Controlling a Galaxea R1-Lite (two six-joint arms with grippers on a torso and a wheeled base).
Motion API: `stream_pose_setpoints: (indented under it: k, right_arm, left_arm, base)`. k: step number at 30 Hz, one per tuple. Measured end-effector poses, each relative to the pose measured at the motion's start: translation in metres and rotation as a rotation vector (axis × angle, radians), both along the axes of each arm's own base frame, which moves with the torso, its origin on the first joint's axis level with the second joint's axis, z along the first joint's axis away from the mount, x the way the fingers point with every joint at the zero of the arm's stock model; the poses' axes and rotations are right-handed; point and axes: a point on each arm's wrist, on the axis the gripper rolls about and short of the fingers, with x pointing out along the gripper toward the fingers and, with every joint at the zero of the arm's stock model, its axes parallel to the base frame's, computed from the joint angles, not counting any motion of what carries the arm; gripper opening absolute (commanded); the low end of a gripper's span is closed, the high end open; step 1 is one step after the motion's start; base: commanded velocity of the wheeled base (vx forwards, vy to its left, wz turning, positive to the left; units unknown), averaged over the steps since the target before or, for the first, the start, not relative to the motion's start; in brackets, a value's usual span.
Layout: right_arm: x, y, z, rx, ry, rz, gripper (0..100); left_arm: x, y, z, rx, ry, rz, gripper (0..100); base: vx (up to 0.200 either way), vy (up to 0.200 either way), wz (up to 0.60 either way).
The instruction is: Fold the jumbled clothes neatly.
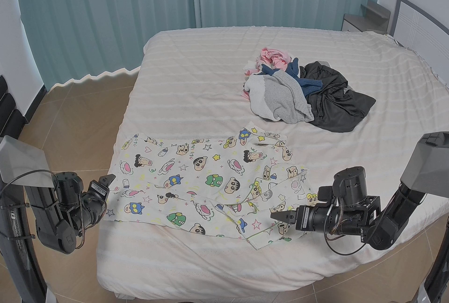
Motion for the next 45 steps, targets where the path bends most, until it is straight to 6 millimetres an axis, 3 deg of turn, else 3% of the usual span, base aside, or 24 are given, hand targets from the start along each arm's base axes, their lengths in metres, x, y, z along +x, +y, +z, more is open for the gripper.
stream_pose_setpoints:
  k: [12,23,24,37,45]
  right_arm:
    - [-0.006,0.0,0.001,-0.007,0.004,0.01,100]
    - [-0.006,-0.001,-0.013,-0.029,0.047,0.004,100]
    - [-0.006,-0.002,-0.014,-0.031,0.052,0.004,0]
    - [-0.007,-0.005,-0.022,-0.046,0.076,-0.011,0]
    - [-0.017,-0.01,-0.025,-0.063,0.109,-0.009,0]
  left_arm:
    - [0.0,0.0,0.0,0.0,0.0,0.0,100]
    - [0.0,0.0,0.0,0.0,0.0,0.001,100]
    - [0.0,0.0,0.0,0.0,0.0,0.0,100]
    - [0.0,0.0,0.0,0.0,0.0,0.0,100]
    - [0.0,0.0,0.0,0.0,0.001,0.0,100]
  base:
    - [0.0,0.0,0.0]
    - [0.0,0.0,0.0]
    - [0.0,0.0,0.0]
    - [0.0,0.0,0.0]
    - [0.0,0.0,0.0]
